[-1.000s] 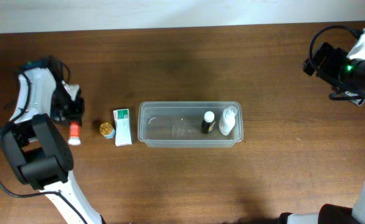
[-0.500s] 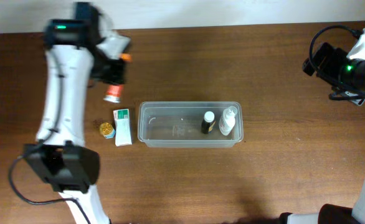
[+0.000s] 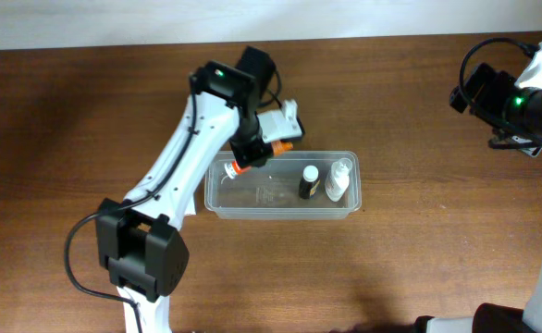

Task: Pack container
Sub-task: 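Place the orange tube lengthwise in the container and withdraw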

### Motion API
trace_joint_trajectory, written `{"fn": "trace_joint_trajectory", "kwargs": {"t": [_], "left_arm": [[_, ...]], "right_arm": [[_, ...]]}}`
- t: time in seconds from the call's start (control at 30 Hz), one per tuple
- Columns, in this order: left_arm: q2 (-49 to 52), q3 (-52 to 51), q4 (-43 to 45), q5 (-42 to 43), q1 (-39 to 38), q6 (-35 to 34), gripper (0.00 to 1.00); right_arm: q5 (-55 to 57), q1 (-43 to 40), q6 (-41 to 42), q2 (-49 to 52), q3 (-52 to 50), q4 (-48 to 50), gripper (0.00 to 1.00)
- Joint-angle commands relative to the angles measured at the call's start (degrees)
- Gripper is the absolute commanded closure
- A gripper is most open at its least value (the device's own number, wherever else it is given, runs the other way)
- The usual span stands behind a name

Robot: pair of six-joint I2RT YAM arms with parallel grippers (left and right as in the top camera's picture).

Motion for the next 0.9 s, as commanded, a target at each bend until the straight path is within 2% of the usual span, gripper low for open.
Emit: {"fn": "trace_joint_trajectory", "kwargs": {"t": [0.0, 0.13, 0.27, 0.53, 0.73, 0.87], "left_arm": [[-0.1, -4.2, 1.9, -0.1, -0.1, 10.8, 0.91], [0.0, -8.0, 5.6, -0.2, -0.1, 12.2, 0.84], [0.1, -10.8, 8.9, 0.0, -0.3, 15.4, 0.84], [0.1, -17.2, 17.6, -0.1, -0.3, 16.9, 0.8], [0.1, -19.8, 21.7, 0.0, -0.3, 16.8, 0.64], [0.1, -19.8, 22.6, 0.0, -0.3, 16.2, 0.59]], "right_arm": [[-0.3, -0.4, 0.4, 0.2, 0.3, 0.2, 0.02], [-0.3, -0.4, 0.4, 0.2, 0.3, 0.2, 0.02], [-0.3, -0.4, 0.4, 0.2, 0.3, 0.2, 0.02], [-0.3, -0.4, 0.4, 0.2, 0.3, 0.1, 0.02], [-0.3, -0.4, 0.4, 0.2, 0.3, 0.2, 0.02], [-0.3, -0.4, 0.4, 0.2, 0.3, 0.2, 0.02]]}}
